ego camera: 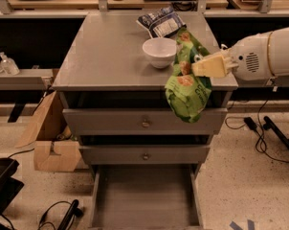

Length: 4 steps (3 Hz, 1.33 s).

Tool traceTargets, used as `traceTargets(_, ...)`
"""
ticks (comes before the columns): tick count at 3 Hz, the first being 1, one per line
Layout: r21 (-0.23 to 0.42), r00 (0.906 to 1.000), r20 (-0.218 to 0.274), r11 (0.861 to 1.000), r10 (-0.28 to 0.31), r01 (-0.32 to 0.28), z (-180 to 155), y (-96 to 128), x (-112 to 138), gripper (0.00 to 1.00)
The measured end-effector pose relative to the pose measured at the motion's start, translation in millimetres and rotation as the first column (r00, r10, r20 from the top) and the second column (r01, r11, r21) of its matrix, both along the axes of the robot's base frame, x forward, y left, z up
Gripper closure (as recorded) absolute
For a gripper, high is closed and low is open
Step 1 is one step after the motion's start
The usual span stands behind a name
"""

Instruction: Pick green rice chip bag from bottom drawer and place on counter

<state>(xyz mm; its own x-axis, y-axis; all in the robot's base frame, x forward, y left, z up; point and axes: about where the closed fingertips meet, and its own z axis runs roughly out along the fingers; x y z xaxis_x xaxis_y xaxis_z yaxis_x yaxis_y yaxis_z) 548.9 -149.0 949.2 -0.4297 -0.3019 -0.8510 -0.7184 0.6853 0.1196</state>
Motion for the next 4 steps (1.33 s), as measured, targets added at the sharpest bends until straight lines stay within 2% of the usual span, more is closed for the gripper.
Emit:
traceTargets(1, -0.011, 0.9997, 0.025, 1.0, -0.007, 0.007, 33, 12, 35, 1.0)
traceTargets(3, 0.041, 0.996, 0.084, 0.999, -0.03, 0.027, 104, 78, 125, 1.0)
traceTargets(4, 0.074, 0.9936, 0.106, 0.997, -0.038, 0.03, 119, 128, 183, 1.0)
